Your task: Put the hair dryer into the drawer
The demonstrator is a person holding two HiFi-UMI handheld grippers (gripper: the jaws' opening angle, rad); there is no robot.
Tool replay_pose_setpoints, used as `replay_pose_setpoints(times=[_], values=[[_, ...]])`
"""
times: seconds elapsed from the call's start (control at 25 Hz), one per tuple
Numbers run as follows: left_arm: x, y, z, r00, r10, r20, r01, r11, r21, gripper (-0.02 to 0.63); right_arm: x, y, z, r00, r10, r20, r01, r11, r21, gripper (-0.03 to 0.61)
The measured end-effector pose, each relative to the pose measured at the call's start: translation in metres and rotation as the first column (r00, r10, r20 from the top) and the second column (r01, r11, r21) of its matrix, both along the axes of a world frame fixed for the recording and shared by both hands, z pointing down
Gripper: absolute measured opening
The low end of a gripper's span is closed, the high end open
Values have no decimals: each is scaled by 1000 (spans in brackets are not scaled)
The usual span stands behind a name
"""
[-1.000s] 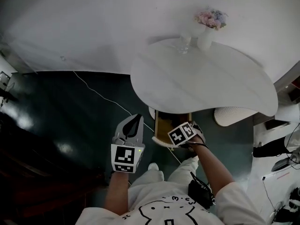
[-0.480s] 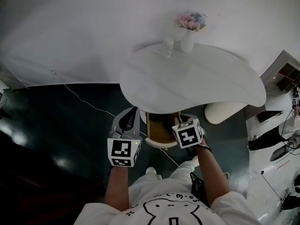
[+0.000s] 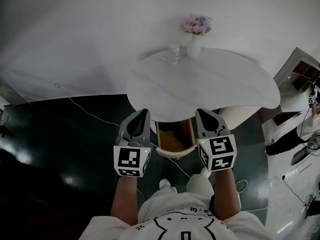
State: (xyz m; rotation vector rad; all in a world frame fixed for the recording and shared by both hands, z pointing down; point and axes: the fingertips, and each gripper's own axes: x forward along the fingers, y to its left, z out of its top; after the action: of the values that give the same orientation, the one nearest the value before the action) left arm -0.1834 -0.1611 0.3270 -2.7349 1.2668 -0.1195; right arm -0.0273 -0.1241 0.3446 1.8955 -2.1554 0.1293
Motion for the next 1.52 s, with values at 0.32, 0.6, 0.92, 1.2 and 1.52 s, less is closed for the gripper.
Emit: replay_pose_setpoints(times=[0.32, 0.6, 0.92, 1.2, 1.52], values=[[17, -4, -33, 999, -18, -37, 20, 998, 67, 20, 18, 11, -64, 999, -34, 12, 31, 982, 189, -2], [21, -4, -86, 995, -69, -69, 79, 984, 160, 20, 36, 17, -106, 994, -38, -99, 65, 955, 289, -2], [27, 8, -134, 992, -102, -78, 120, 951, 285, 20, 67, 22, -148, 996, -3, -85, 37, 917, 396, -2], [33, 13, -158, 991, -110, -72, 128, 932, 339, 20, 84, 27, -172, 994, 13, -107, 35, 898, 439, -2], [36, 20, -160, 989, -116, -93, 140, 932, 334, 20, 87, 28, -181, 991, -1, -134, 61, 893, 446, -3]])
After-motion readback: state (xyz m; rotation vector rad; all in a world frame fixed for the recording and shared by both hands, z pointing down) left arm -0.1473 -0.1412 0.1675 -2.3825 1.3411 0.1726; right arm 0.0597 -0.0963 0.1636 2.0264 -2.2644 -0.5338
